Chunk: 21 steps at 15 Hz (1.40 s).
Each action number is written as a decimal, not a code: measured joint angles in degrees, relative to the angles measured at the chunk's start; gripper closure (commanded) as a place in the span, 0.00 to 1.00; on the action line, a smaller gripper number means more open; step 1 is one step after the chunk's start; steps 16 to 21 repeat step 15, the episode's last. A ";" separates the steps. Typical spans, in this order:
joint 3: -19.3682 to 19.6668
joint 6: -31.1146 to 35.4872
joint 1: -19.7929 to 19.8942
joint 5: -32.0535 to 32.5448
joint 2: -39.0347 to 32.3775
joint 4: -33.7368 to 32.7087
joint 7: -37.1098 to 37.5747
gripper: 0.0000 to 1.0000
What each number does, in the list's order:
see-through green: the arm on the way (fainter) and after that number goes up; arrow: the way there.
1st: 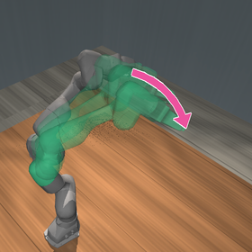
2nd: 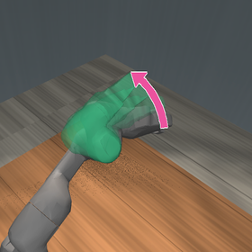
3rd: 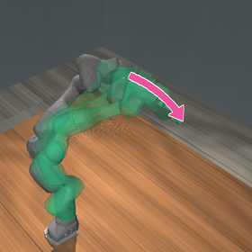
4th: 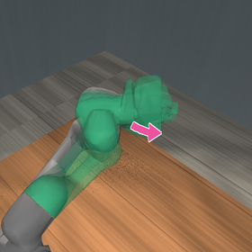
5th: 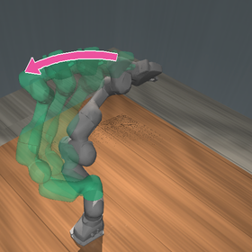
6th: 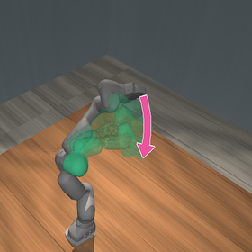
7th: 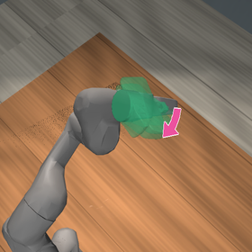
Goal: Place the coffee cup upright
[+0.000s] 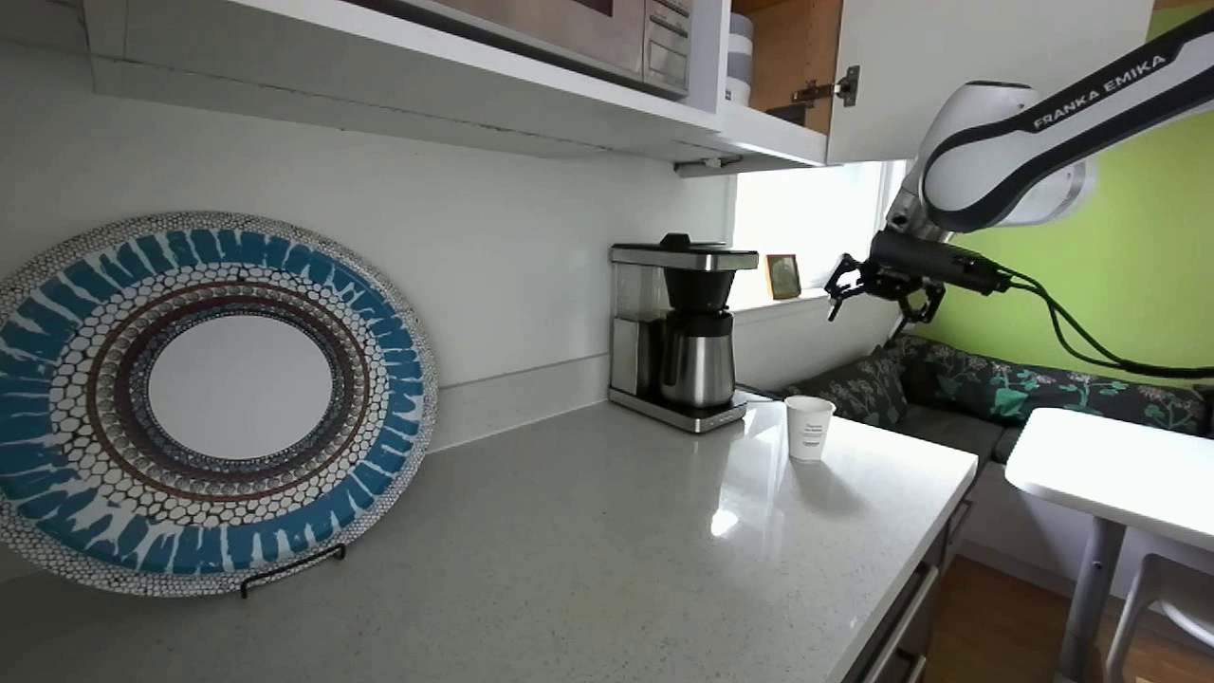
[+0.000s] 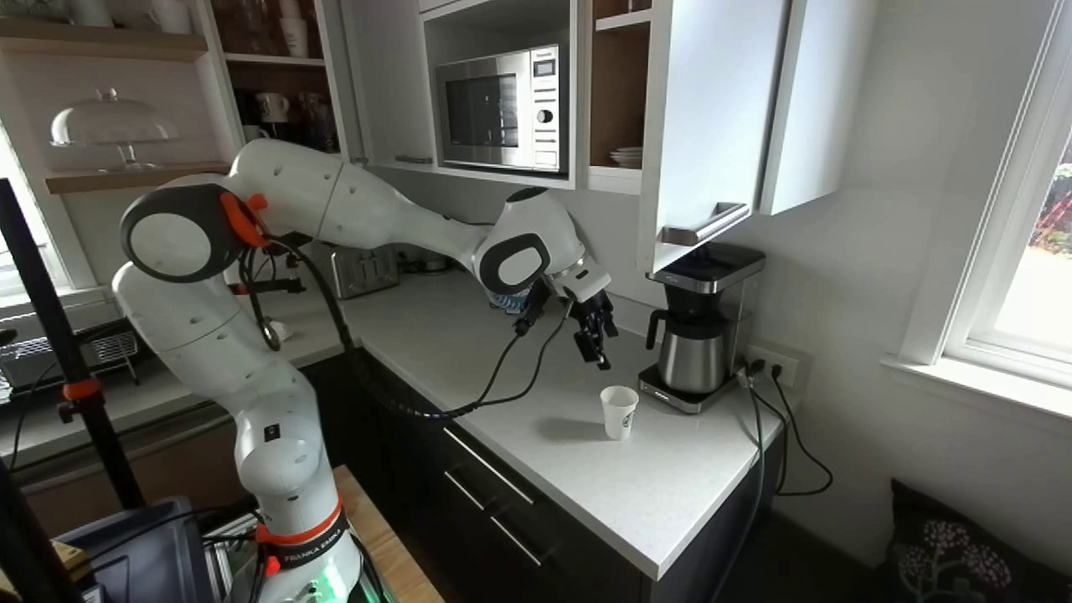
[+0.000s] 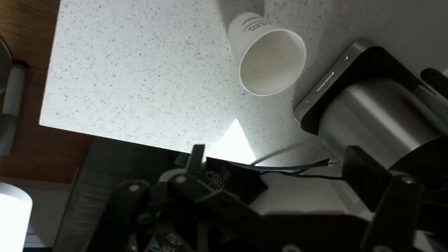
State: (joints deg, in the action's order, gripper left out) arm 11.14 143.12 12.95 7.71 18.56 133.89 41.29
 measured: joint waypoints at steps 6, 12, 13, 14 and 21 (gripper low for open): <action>-0.45 -6.45 0.59 -0.64 2.86 -1.00 -9.33 0.00; -1.03 -8.61 0.74 -0.91 4.29 -1.92 -14.37 0.00; -1.08 -8.66 0.74 -0.93 4.45 -1.92 -14.61 0.00; -1.10 -8.68 0.74 -0.93 4.54 -1.92 -14.72 0.00; -1.10 -8.68 0.74 -0.93 4.56 -1.92 -14.77 0.00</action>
